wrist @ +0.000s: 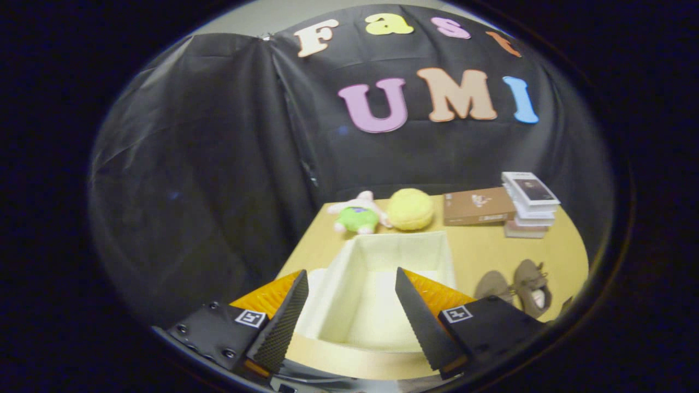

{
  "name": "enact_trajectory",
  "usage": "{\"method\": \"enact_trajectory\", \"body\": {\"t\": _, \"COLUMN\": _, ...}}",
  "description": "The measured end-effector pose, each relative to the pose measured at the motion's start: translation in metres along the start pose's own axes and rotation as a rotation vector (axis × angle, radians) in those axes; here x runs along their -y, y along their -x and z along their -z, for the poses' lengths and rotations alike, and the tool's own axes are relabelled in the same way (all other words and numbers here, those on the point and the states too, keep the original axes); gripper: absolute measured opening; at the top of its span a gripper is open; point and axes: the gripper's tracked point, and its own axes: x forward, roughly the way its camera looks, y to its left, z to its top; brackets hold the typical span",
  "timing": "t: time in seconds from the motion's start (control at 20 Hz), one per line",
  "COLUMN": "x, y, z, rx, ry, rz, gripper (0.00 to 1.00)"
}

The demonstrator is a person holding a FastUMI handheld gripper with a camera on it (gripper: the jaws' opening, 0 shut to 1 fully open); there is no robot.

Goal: Open the storage box then place both shoes into the box .Put the left shoe in first, then the right shoe, with the right side of both shoes facing outward in a uniform manner.

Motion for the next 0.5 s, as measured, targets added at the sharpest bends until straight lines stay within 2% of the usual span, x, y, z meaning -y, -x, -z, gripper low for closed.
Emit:
{"method": "enact_trajectory", "body": {"t": 0.25, "x": 0.113, "y": 0.009, "z": -0.001, "rx": -0.100, "ry": 0.057, "rz": 0.254, "gripper": 1.00}}
{"method": "enact_trajectory", "body": {"t": 0.5, "x": 0.217, "y": 0.020, "z": 0.037, "rx": -0.311, "ry": 0.049, "rz": 0.473, "gripper": 1.00}}
